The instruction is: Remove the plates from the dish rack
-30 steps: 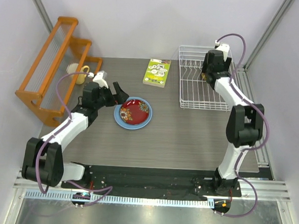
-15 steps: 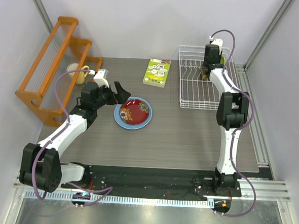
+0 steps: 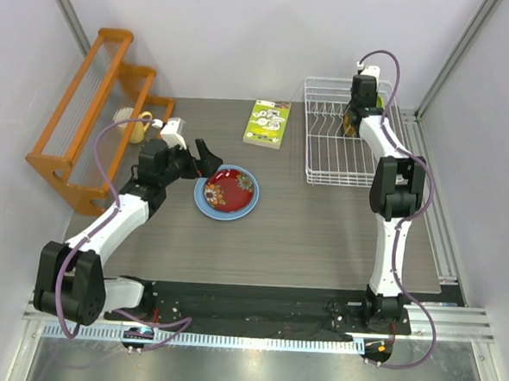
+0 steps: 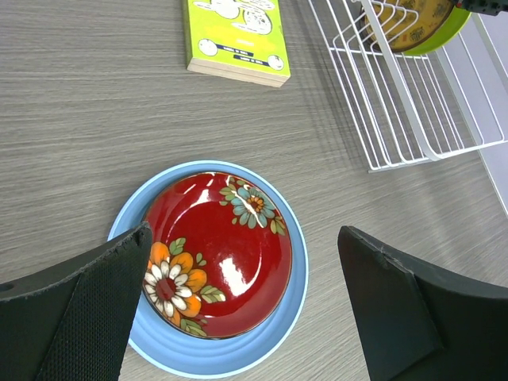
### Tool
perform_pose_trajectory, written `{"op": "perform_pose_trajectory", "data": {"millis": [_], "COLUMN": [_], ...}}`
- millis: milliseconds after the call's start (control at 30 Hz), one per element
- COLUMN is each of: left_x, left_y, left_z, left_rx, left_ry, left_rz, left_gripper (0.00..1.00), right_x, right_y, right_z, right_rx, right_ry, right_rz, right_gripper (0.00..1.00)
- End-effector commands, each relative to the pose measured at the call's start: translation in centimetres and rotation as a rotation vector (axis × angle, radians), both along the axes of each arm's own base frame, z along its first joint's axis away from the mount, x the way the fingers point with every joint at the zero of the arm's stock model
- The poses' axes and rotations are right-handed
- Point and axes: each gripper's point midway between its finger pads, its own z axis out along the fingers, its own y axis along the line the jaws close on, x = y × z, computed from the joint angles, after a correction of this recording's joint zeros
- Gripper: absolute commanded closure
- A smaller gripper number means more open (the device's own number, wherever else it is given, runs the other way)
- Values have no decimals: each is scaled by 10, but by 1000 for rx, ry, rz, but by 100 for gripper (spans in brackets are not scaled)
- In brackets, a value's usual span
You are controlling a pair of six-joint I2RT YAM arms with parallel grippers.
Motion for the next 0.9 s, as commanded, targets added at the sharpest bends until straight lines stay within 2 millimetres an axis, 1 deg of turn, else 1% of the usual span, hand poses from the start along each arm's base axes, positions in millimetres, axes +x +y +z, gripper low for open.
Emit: {"op": "perform_pose_trajectory", "data": {"millis": [0, 100, 133, 167, 200, 233, 267, 333, 367, 400, 467, 500, 533, 567, 600, 700, 733, 767, 800, 833, 867], "left_x": [5, 6, 6, 6, 6, 8, 8, 7, 8, 6, 5, 3, 2, 2, 0, -1, -1, -2, -2, -3, -4], "left_y": [-6, -7, -6, -6, -5, -4, -3, -3, -1, -1, 0, 1, 1, 2, 2, 4, 4, 4, 2, 1, -1], "left_z": [17, 13, 12, 11, 9, 9, 9, 8, 8, 9, 10, 11, 12, 12, 12, 11, 13, 11, 14, 15, 14], "left_rx": [-10, -11, -11, -10, -6, 1, 10, 18, 25, 32, 44, 50, 55, 61, 68, 70, 62, 59, 49, 35, 25], "left_ry": [-56, -45, -43, -40, -28, -28, -30, -28, -29, -32, -37, -38, -40, -39, -40, -35, -38, -33, -45, -46, -47], "left_rz": [-27, -28, -23, -20, -13, 1, 8, 15, 27, 27, 37, 39, 40, 43, 39, 46, 48, 49, 44, 42, 35], "left_gripper": [1, 0, 1, 1, 0, 1, 1, 1, 1, 1, 1, 1, 1, 0, 1, 0, 0, 1, 0, 1, 1], "right_x": [7, 6, 3, -1, -5, -9, -18, -25, -28, -32, -36, -41, -45, -49, -57, -71, -81, -86, -90, -103, -108], "right_y": [10, 13, 9, 10, 19, 20, 19, 30, 29, 29, 25, 24, 25, 26, 24, 25, 26, 30, 35, 36, 43], "right_z": [30, 43, 50, 64, 74, 85, 106, 125, 134, 147, 155, 163, 163, 167, 180, 192, 208, 208, 211, 220, 221], "right_rx": [45, 41, 13, -17, -58, -95, -157, -183, -198, -198, -199, -201, -206, -206, -206, -204, -191, -185, -148, -125, -98], "right_ry": [-81, -103, -107, -120, -126, -134, -155, -184, -195, -218, -233, -243, -239, -250, -270, -284, -314, -312, -331, -337, -340], "right_rz": [14, 15, -3, -12, -21, -36, -62, -61, -70, -73, -88, -102, -104, -107, -121, -134, -136, -127, -114, -101, -81], "right_gripper": [99, 99, 99, 99, 99, 99, 99, 99, 99, 99, 99, 99, 99, 99, 99, 99, 99, 99, 99, 99, 99]}}
